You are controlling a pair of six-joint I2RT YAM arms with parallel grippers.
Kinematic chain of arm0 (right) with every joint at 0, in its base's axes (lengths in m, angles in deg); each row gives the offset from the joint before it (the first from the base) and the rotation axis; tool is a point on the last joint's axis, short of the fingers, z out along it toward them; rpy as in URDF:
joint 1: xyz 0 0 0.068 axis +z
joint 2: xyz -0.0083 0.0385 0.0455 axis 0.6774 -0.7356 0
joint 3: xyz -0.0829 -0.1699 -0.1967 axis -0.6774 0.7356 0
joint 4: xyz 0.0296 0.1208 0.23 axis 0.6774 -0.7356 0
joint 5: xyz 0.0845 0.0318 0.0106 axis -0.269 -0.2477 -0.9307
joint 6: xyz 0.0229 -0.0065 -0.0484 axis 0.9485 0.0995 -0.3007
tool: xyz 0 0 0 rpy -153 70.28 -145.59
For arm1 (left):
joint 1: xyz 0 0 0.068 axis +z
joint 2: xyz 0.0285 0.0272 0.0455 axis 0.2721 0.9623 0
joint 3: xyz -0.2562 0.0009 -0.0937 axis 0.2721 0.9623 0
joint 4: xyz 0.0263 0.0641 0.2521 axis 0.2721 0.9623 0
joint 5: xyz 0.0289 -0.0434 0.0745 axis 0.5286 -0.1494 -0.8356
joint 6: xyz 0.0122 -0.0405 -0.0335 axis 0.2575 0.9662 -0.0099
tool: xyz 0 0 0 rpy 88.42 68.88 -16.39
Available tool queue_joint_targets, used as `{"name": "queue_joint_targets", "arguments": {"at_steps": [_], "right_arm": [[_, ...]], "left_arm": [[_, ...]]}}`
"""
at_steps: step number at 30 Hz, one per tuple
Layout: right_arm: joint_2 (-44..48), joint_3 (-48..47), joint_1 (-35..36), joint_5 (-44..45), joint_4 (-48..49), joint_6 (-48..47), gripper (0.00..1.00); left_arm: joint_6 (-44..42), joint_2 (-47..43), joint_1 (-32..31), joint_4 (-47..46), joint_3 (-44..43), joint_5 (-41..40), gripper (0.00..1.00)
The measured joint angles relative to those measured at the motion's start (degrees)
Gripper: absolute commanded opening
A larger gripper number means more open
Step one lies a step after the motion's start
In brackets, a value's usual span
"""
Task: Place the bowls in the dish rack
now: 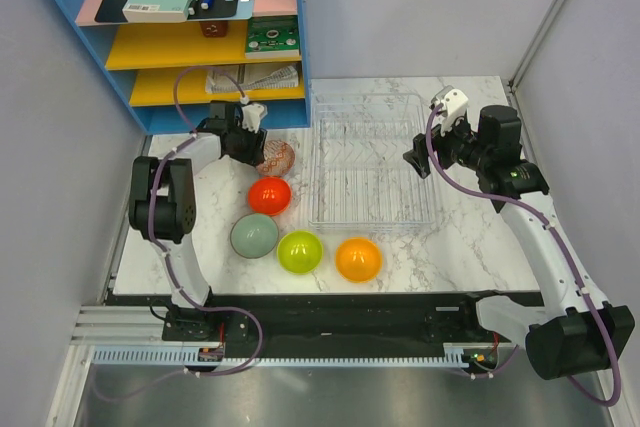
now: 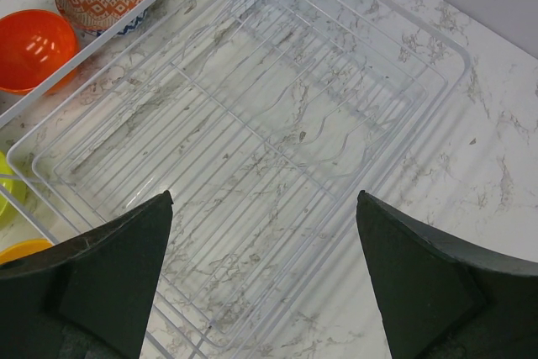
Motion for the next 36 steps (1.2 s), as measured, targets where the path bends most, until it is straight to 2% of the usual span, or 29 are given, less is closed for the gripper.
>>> {"name": "queue_joint_targets", "arguments": {"at_steps": [2, 3, 5, 6, 7, 17, 23, 30, 36], "right_arm": [[0.0, 0.0, 0.0, 0.0, 0.0, -0.02, 0.98], [0.0, 0.0, 0.0, 0.0, 0.0, -0.02, 0.98], [0.0, 0.0, 0.0, 0.0, 0.0, -0.02, 0.98], [0.0, 0.0, 0.0, 0.0, 0.0, -0.02, 0.98], [0.0, 0.0, 0.0, 0.0, 0.0, -0.02, 0.97], [-0.07, -0.2, 0.0, -0.9, -0.13, 0.31, 0.98], [-2.6, -4.48, 0.0, -4.59, -0.57, 3.78, 0.98], [-6.67, -8.68, 0.04, -13.66, 3.65, 15.26, 0.98], [-10.78, -8.68, 0.17, -22.82, 17.03, 33.33, 0.98]], "left_arm": [[0.22, 0.24, 0.0, 0.7, -0.52, 0.66, 0.43], [0.35, 0.39, 0.0, 1.16, -0.94, 1.33, 0.33], [0.68, 0.79, 0.0, 1.7, -1.6, 2.14, 0.22], [0.81, 0.96, 0.0, 2.03, -1.9, 2.73, 0.1], [0.96, 1.11, 0.0, 2.29, -2.14, 3.1, 0.03], [1.81, 1.31, 0.04, 2.91, -4.04, 6.36, 0.02], [1.81, -0.52, 0.72, 4.68, -4.04, 6.38, 0.02], [1.79, -10.82, 2.08, 6.08, -4.94, 11.17, 0.02], [2.78, -17.81, 1.64, 5.75, -7.28, 22.05, 0.02]]}}
